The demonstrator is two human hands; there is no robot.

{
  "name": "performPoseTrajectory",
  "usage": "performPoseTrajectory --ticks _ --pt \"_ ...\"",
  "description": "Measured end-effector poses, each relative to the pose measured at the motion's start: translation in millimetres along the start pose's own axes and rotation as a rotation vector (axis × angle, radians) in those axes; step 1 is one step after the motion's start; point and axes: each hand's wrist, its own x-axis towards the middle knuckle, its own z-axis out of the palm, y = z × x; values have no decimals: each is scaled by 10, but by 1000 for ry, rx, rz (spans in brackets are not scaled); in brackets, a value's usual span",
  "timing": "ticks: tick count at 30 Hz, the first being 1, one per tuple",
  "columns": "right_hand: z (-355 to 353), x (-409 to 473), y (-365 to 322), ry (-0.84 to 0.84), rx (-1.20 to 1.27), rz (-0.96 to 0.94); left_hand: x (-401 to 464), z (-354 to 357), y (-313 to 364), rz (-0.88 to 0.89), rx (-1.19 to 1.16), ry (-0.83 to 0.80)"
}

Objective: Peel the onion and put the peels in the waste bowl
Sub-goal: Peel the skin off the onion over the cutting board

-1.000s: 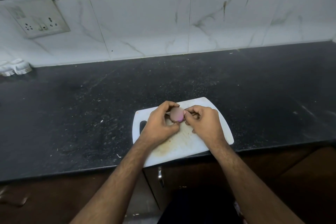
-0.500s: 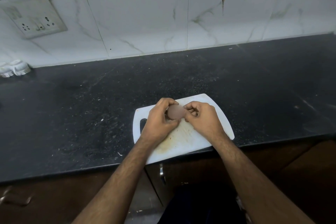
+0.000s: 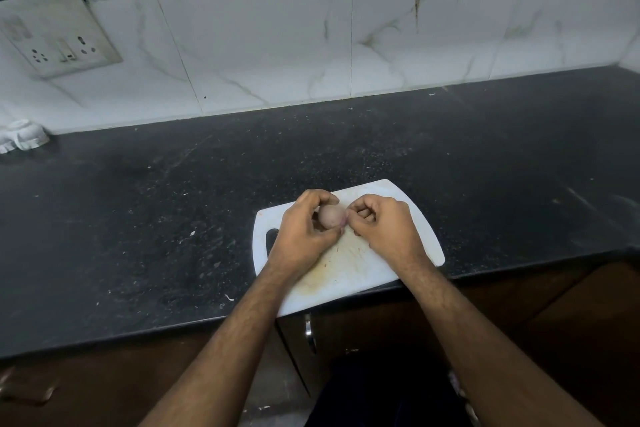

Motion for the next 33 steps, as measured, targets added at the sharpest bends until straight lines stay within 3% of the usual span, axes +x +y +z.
performPoseTrajectory --ticks 13,23,33 --pt "3 0 13 38 -51 24 -10 -17 65 -66 -46 -26" --pt "13 4 48 55 -9 36 2 -44 -48 54 90 -16" --pt "-18 -34 -10 14 80 -86 7 -23 4 -16 -10 -15"
